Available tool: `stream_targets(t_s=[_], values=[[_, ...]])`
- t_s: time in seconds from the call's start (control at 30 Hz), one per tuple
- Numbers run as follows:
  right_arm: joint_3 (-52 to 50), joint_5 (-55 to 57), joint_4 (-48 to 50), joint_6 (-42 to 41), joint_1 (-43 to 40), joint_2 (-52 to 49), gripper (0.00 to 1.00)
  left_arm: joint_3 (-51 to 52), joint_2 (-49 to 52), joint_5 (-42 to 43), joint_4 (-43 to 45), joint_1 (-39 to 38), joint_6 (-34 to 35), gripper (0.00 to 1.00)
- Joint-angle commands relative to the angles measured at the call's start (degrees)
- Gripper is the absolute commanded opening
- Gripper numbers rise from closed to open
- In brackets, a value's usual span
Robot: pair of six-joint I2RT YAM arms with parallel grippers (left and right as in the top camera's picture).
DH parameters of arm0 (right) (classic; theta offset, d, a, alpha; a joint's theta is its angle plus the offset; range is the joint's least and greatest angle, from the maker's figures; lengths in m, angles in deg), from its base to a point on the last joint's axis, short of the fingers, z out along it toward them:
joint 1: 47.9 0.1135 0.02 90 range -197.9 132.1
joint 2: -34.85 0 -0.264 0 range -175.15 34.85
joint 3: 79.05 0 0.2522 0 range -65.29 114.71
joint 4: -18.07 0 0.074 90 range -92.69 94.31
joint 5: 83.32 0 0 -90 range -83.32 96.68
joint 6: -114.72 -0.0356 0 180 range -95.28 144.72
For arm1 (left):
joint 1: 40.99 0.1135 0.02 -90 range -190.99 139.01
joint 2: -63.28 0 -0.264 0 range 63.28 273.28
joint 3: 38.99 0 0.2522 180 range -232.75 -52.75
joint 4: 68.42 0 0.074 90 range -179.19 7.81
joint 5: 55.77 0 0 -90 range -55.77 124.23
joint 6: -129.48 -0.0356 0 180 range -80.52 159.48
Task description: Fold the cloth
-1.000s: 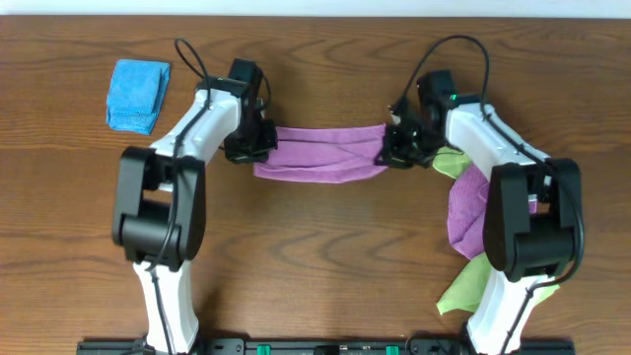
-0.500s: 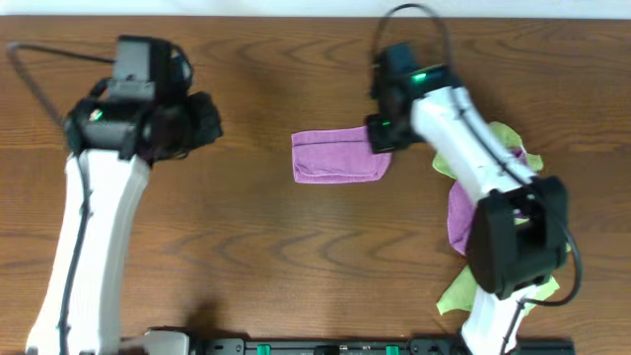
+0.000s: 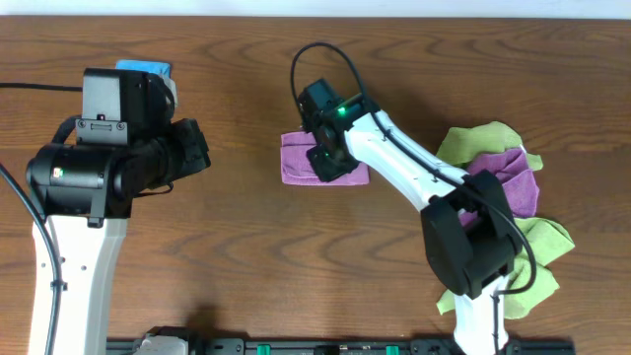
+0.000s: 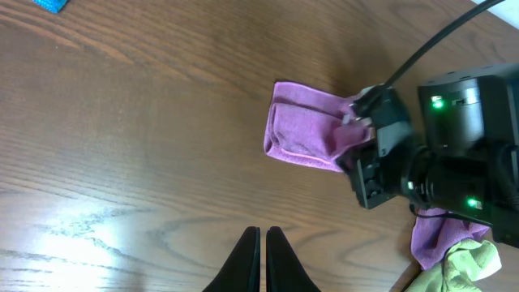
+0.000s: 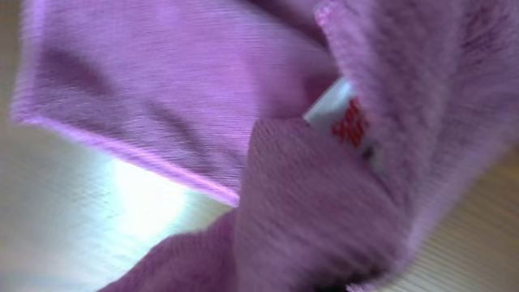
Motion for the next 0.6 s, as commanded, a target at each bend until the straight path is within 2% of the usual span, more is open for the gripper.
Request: stream_targets(t_s=[0.0,0.1,0.2,0.23,0.27,0.3,0.33,0.57], values=[[-0.13,-11.28,2.95,2.25,2.01,-1.49,0.02,-0.20,-0.07,-0.59,-0.02,0.13,-0.15,0.06],[-0.11,-16.06,8.02,1.36,2.89,-1.44,0.02,-0.20,-0.07,-0.61,-0.20,0.13,-0.15,0.06],[-0.09,-16.94,8.74,0.61,3.17,-1.44,0.02,-0.20,-0.07,-0.61,-0.61,0.13,-0.35,0.06],[-0.09,-16.92,8.37,0.79,3.30,-1.46,0.21,-0.20,-0.07,-0.68,-0.61,0.13,-0.63,0.06],[-0.09,-16.90,8.15,0.83,3.41,-1.46,0.47,-0.20,-0.04,-1.03,-0.59,0.13,-0.63,0.06],[-0.09,-16.70,7.85,0.83,3.54,-1.46,0.79,-0.20,-0.04,-1.31,-0.55,0.13,-0.61,0.07],[-0.09,-16.70,7.76,0.81,3.58,-1.46,0.99,-0.17,-0.04,-1.68,-0.50,0.13,-0.61,0.07],[0.94,-16.72,7.48,0.09,2.43,-1.01,0.98,0.35,1.22,-6.60,0.15,0.15,-0.63,0.07]])
